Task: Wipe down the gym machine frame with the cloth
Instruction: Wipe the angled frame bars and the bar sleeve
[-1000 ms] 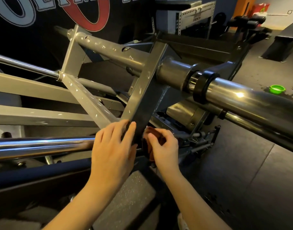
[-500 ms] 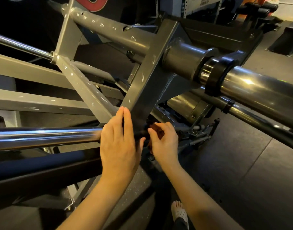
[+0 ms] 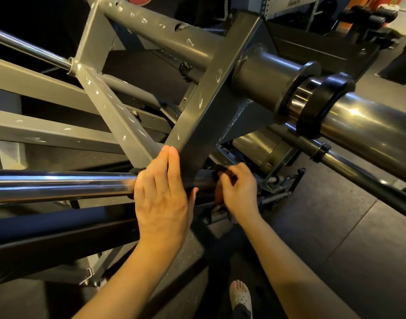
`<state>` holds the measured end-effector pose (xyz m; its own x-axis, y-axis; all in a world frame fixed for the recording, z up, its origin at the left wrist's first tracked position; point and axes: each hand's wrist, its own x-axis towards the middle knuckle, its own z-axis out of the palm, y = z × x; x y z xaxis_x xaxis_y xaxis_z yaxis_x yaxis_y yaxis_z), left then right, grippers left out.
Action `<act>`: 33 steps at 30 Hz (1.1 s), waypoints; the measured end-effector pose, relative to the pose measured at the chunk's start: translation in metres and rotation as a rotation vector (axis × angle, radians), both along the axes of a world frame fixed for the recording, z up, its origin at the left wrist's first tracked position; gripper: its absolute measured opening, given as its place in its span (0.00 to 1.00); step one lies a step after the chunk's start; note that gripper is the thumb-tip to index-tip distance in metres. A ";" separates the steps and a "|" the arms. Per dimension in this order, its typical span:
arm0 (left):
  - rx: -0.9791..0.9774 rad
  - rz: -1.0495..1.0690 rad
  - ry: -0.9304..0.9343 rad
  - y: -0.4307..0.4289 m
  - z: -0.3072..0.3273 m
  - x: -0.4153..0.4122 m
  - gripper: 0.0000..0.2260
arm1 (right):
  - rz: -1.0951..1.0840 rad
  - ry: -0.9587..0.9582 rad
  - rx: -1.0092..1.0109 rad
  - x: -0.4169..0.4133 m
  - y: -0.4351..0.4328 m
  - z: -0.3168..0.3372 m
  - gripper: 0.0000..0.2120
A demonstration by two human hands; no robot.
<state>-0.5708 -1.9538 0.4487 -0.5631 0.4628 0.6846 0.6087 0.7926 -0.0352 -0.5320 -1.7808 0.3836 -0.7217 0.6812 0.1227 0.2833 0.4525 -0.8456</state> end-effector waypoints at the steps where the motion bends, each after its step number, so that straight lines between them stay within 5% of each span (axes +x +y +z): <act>1: -0.001 0.001 0.002 0.000 0.000 0.000 0.48 | -0.053 -0.061 -0.033 -0.003 0.012 -0.006 0.05; 4: -0.008 0.002 0.004 0.000 0.000 0.001 0.48 | -0.096 -0.131 -0.101 -0.007 0.023 -0.011 0.07; 9: -0.020 0.006 0.017 -0.001 -0.001 -0.001 0.48 | 0.156 0.082 0.001 0.009 -0.019 0.011 0.04; 15: -0.024 0.005 0.016 0.000 -0.001 -0.001 0.48 | -0.037 -0.179 -0.049 -0.003 0.031 -0.015 0.06; 21: -0.040 0.007 0.031 -0.001 -0.003 -0.002 0.48 | 0.184 0.136 0.089 0.006 -0.025 0.012 0.03; 27: -0.032 0.004 0.028 -0.001 -0.001 -0.001 0.48 | -0.028 -0.189 0.064 -0.005 0.033 -0.021 0.08; 33: -0.043 0.005 0.021 -0.002 -0.003 -0.003 0.46 | 0.225 0.076 0.098 0.001 -0.010 0.005 0.05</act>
